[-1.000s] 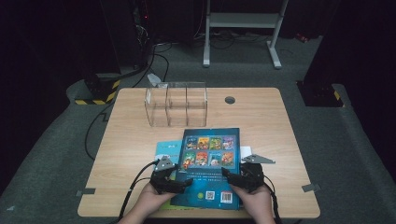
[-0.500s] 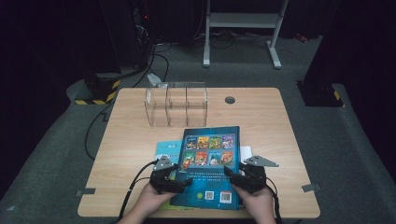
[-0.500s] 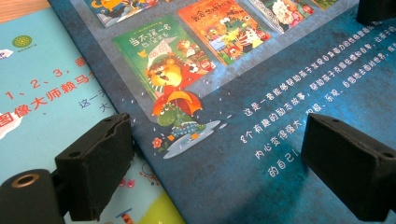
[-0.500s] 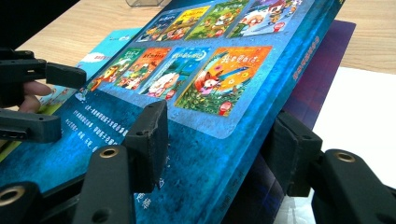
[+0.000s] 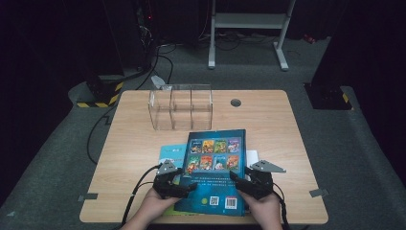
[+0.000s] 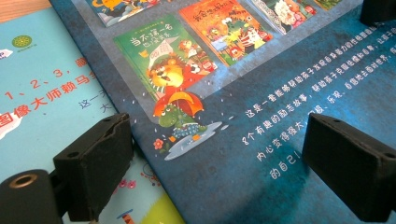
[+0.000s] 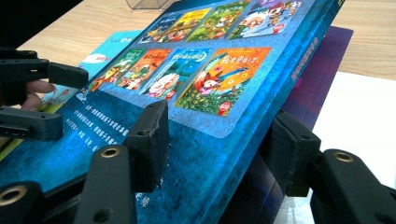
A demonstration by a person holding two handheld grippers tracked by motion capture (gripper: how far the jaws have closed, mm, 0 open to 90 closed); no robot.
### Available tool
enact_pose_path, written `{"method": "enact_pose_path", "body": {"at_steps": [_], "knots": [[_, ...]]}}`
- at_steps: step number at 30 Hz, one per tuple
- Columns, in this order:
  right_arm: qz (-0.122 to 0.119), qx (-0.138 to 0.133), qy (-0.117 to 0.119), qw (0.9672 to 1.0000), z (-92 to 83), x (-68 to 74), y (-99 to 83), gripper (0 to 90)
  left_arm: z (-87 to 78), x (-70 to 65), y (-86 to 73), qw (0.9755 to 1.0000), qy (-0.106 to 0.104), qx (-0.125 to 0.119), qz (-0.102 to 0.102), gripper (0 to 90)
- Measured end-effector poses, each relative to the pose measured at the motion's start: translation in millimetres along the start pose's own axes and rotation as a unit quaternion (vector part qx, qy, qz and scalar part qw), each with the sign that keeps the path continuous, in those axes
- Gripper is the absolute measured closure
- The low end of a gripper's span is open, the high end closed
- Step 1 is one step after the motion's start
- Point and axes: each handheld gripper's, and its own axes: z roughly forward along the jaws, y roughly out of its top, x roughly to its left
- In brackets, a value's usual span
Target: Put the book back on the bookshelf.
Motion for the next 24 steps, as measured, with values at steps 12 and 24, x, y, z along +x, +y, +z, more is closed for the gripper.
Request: {"method": "enact_pose_path", "body": {"at_steps": [12, 24], "knots": [[-0.01, -0.007, -0.002, 0.9999, -2.4, 4.2, 0.9, 44.5, -0.8, 2.2, -0.3, 0.9999, -0.006, -0.003, -0.01, 8.5], [-0.027, -0.02, -0.005, 0.9994, -6.7, 7.8, 1.8, 44.9, -1.5, 4.8, -0.1, 0.9997, -0.014, -0.004, -0.017, 7.3]]}}
